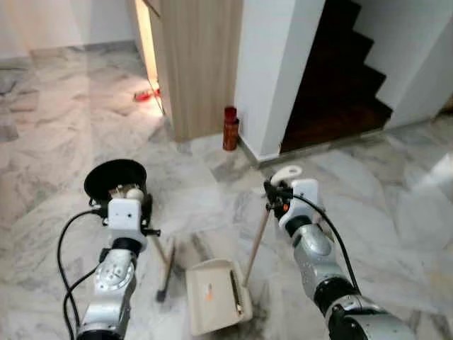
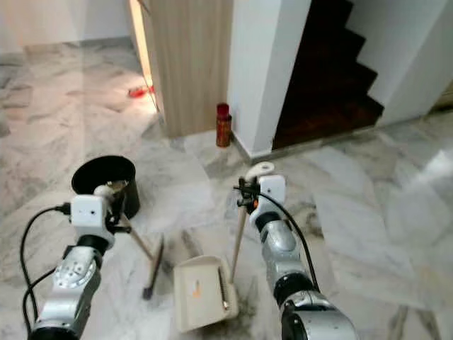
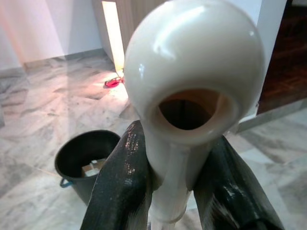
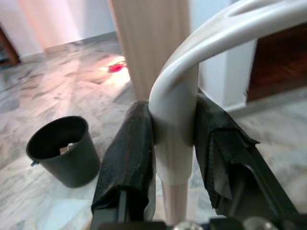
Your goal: Sweep floor
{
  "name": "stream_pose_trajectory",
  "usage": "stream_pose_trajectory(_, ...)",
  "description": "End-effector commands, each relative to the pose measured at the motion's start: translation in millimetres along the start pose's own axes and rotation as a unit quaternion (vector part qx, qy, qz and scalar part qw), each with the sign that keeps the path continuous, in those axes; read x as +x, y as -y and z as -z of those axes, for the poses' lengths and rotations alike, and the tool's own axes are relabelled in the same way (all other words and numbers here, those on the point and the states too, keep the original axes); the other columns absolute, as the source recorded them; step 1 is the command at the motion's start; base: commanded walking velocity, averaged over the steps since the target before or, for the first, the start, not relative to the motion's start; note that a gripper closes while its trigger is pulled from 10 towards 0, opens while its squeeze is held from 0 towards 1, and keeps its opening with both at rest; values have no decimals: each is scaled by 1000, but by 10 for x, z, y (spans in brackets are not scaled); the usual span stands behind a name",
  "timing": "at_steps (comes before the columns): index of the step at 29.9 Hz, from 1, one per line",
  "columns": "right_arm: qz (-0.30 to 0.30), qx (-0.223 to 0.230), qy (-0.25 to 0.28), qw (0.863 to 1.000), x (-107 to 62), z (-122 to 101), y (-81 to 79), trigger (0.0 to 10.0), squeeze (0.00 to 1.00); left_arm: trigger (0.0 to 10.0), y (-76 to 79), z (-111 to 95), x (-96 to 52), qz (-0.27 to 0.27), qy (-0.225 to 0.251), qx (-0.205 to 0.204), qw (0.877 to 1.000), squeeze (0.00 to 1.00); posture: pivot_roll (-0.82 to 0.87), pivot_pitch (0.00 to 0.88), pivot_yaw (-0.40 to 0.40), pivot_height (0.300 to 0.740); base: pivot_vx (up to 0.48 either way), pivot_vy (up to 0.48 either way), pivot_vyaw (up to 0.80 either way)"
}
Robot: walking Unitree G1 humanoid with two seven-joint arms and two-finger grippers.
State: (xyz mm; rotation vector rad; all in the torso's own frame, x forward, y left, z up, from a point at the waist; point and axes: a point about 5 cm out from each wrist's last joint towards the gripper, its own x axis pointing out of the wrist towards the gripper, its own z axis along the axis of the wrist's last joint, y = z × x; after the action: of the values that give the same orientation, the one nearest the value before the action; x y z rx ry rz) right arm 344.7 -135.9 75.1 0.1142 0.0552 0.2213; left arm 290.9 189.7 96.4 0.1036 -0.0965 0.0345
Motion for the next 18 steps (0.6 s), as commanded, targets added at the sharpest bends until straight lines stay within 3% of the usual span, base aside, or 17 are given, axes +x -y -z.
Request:
stream_pose_trajectory(1,1,8,10,1000,16,-37,-7,10000,0,10000,55,-102,32,8,24,-1,1000,0,-3,7,-16,740,0,409,0)
stream_pose_trajectory(14,-2,9,9,1000,20,-34,-23,10000,0,10000,50,-106,34,7,24,-1,1000,0,1,14,-14,740,0,410,0)
stream_pose_trajectory(18,-2,10,9,1000,22,-33,-27,10000,0,10000,44,-112,39,4,26,5,1000,0,5,13,-14,740,0,142,0)
